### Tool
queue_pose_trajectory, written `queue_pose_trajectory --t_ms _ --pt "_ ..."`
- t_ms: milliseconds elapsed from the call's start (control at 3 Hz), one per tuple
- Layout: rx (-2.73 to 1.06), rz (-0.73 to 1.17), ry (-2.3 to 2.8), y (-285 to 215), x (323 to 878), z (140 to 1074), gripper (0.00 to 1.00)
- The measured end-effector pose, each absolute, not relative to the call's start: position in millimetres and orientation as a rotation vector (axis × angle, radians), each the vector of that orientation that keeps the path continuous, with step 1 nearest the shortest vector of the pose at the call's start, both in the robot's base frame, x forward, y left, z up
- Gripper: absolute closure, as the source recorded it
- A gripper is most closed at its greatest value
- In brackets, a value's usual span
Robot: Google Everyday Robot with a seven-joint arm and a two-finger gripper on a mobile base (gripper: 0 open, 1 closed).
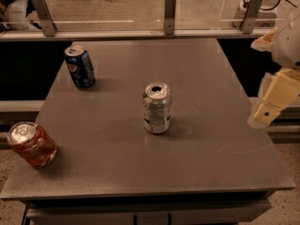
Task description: Knock 7up can over
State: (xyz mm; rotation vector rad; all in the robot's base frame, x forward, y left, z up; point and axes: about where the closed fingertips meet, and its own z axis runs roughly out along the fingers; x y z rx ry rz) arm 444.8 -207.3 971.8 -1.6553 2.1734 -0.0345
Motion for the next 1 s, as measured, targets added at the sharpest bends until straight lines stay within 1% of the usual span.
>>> queue_pose_trajectory --t_ms 333,1000 --pt "-1.560 0.100 2.085 -183.6 456.4 956.6 0.00" --pt "-1.372 0.486 1.905 -130.4 473.2 890.1 0.00"
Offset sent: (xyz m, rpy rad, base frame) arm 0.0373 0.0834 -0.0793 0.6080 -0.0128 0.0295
